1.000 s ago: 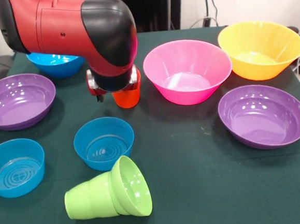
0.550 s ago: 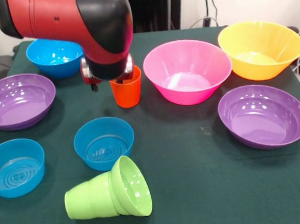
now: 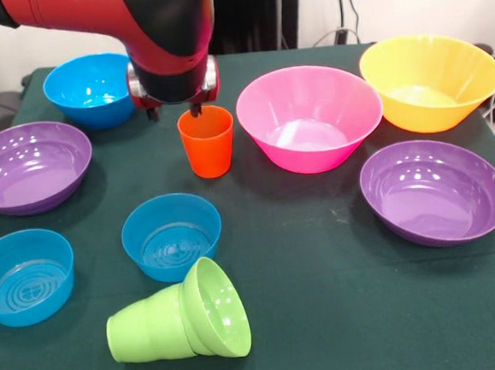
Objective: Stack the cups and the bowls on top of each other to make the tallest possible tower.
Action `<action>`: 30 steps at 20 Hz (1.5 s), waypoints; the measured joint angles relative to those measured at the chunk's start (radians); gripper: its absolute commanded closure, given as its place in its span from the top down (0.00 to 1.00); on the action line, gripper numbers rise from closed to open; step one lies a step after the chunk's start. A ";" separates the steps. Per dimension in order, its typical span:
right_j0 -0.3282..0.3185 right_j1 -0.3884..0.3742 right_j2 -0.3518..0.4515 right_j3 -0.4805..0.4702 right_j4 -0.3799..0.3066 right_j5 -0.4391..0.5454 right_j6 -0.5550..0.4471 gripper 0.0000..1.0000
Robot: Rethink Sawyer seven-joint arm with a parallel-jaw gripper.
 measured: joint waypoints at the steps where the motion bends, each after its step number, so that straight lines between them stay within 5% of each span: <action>1: -0.001 -0.003 0.004 0.000 0.014 0.008 0.000 1.00; 7: -0.021 -0.023 0.040 0.006 0.071 -0.035 0.000 1.00; 17: -0.032 -0.080 0.091 0.006 0.073 -0.273 0.000 1.00; 30: -0.051 -0.088 0.107 0.006 0.070 -0.354 0.000 1.00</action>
